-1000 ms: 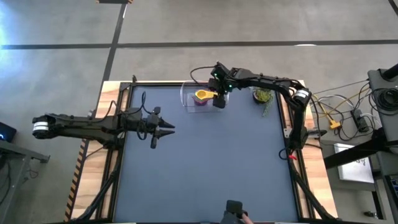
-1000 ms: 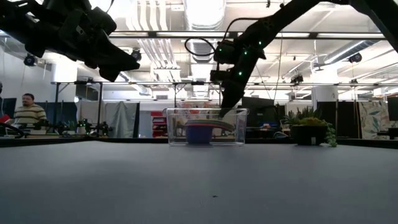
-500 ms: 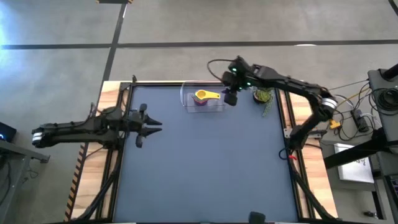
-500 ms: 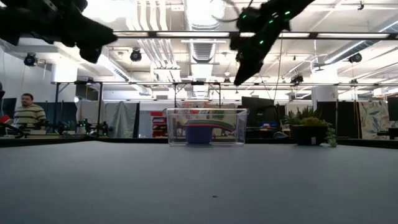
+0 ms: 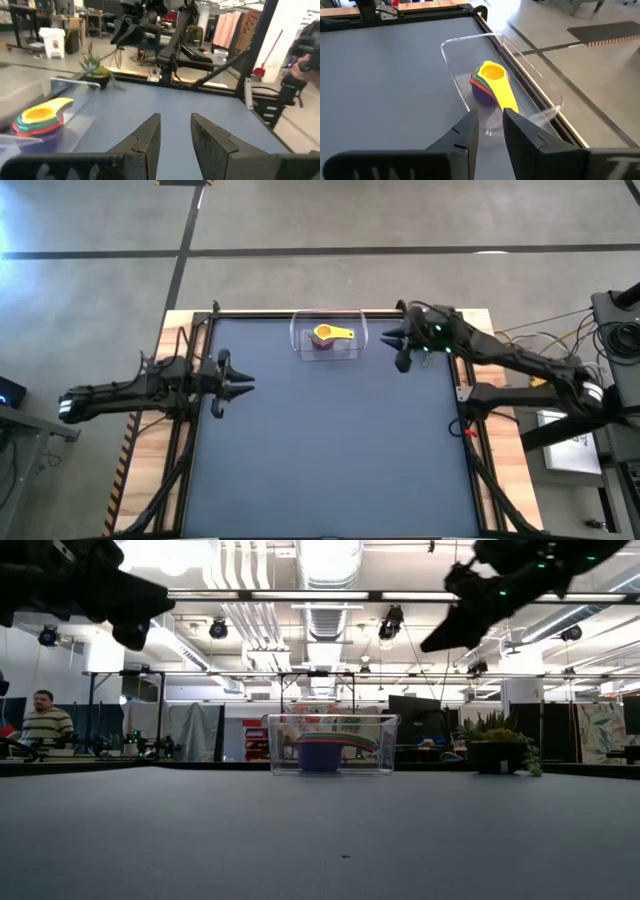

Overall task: Nest measuring cups in basket
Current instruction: Return to Home Position

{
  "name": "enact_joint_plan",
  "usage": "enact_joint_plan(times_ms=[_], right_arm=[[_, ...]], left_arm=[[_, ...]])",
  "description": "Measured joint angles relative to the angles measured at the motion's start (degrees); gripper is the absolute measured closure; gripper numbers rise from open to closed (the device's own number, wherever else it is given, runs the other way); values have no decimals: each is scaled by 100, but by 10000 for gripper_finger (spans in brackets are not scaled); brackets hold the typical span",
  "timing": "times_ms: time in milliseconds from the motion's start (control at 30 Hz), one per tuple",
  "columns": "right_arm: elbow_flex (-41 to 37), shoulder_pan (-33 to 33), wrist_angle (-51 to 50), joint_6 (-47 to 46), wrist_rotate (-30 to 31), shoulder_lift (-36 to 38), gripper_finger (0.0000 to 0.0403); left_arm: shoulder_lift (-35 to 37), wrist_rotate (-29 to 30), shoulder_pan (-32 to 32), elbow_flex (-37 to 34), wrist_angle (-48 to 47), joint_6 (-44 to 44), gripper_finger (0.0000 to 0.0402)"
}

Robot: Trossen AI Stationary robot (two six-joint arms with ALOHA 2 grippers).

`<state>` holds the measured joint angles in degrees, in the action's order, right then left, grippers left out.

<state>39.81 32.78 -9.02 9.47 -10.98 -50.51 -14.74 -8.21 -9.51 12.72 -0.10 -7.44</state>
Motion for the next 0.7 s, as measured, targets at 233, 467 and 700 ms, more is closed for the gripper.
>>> enact_joint_plan(times_ms=[233, 467, 700], right_arm=[[-1035, -3, 126, -278, -2, 1355, 358], [-1810, -56, 209, -405, -2, 2539, 375], [-2317, -69, 199, -593, -1, 3913, 376]], left_arm=[[179, -24, 7, -562, 398, -582, 313], [450, -26, 3, -598, 767, -454, 313], [786, -28, 5, -199, 372, -136, 313]])
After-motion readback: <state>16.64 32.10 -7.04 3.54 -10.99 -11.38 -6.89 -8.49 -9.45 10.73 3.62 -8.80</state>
